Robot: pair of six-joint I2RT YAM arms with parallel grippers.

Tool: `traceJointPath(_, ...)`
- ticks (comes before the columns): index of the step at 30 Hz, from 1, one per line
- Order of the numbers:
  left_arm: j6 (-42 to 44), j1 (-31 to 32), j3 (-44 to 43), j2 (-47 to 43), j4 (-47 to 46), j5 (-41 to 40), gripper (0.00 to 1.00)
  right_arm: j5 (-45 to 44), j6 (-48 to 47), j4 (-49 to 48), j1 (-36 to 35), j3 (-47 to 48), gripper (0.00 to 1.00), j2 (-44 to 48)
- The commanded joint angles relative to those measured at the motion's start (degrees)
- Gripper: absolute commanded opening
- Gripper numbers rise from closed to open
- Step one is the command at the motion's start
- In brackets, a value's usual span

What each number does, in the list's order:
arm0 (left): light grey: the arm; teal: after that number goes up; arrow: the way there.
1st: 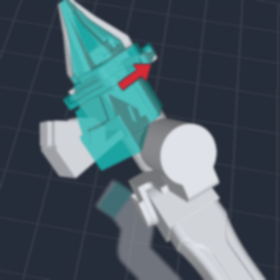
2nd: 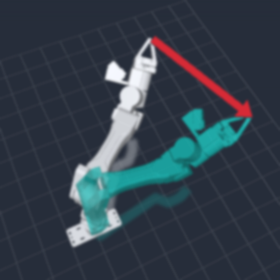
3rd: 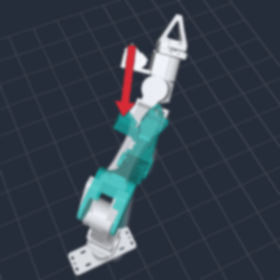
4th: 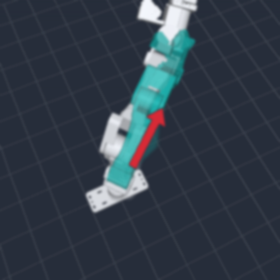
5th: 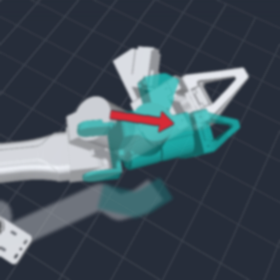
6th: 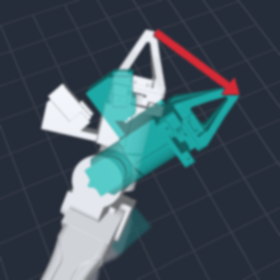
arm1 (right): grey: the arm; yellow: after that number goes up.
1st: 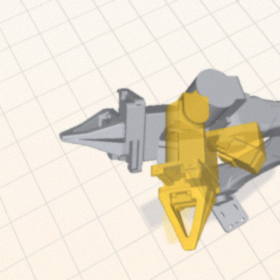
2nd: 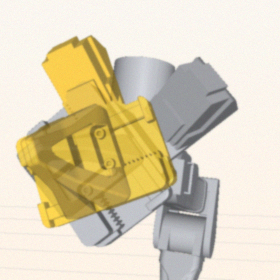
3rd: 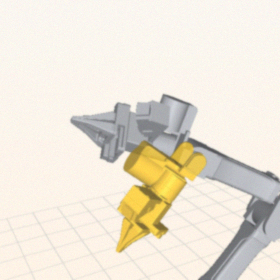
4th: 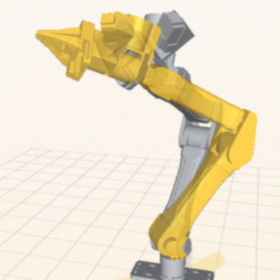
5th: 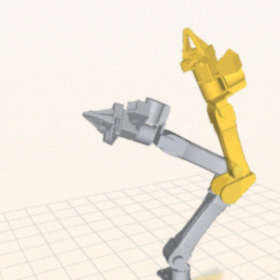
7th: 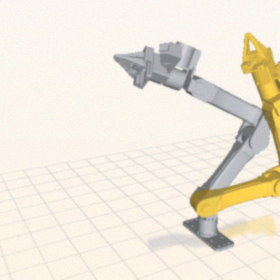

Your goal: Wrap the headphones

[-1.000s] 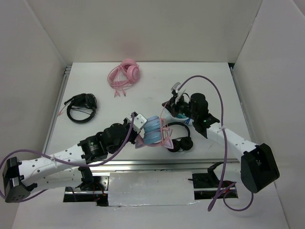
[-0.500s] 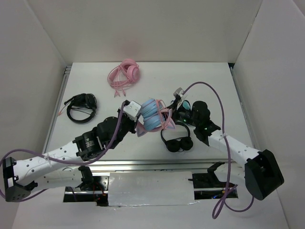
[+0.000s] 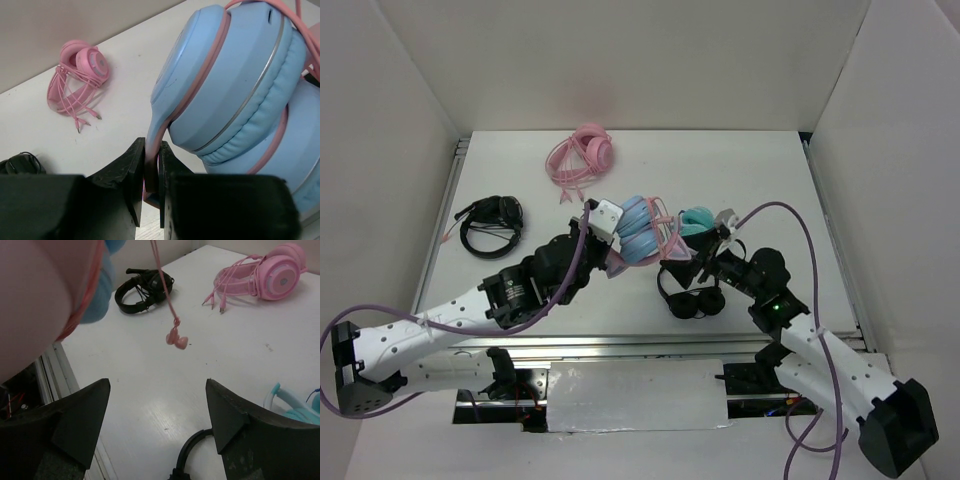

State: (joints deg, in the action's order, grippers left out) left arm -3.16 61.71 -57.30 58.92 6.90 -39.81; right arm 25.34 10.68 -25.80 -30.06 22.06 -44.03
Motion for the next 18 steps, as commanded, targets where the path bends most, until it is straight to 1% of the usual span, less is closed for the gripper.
traceJointPath(1,-0.18,-0.19,-4.66,-0.03,-3.12,-3.16,0.00,-4.59,1.71,2.24,-0.52,-3.07,0.85,5.43)
traceJointPath(2,-0.18,-0.10,-5.01,0.15,-1.99,-3.51,0.00,-5.91,2.41,2.86,-0.43,-4.56,0.85,8.23)
traceJointPath(3,-0.09,-0.10,-5.63,0.58,-1.54,-4.56,0.00,-9.49,3.98,4.60,-0.43,-5.10,0.86,11.13)
traceJointPath(5,-0.79,-0.01,-6.33,1.11,-0.31,-5.45,0.00,-13.89,5.75,7.16,-0.17,-6.06,0.86,13.96)
traceJointPath(6,-0.80,0.07,-6.51,1.37,0.83,-5.89,0.00,-18.88,6.63,10.30,-0.17,-6.24,0.86,15.36)
traceJointPath(8,-1.85,0.34,-6.77,2.16,2.50,-6.85,0.00,-23.03,8.74,14.09,-0.08,-6.86,0.87,19.39)
traceJointPath(9,-2.11,0.60,-6.69,2.52,2.51,-6.94,0.00,-24.45,9.27,15.24,-0.08,-7.03,0.92,20.81)
traceJointPath(10,-2.46,0.86,-6.25,3.13,3.55,-7.64,0.00,-25.16,9.27,16.13,-0.08,-7.21,0.94,23.35)
traceJointPath(11,-3.34,1.13,-5.90,3.31,3.91,-8.17,0.00,-27.26,9.97,17.09,-0.08,-7.39,1.00,24.51)
traceJointPath(15,-7.99,2.80,-3.53,3.93,6.02,-10.11,0.00,-31.66,11.56,21.49,-0.08,-7.47,1.00,30.13)
traceJointPath(18,-10.71,4.11,-2.21,3.66,8.21,-9.41,0.00,-34.38,12.00,23.86,-0.17,-7.56,1.00,31.63)
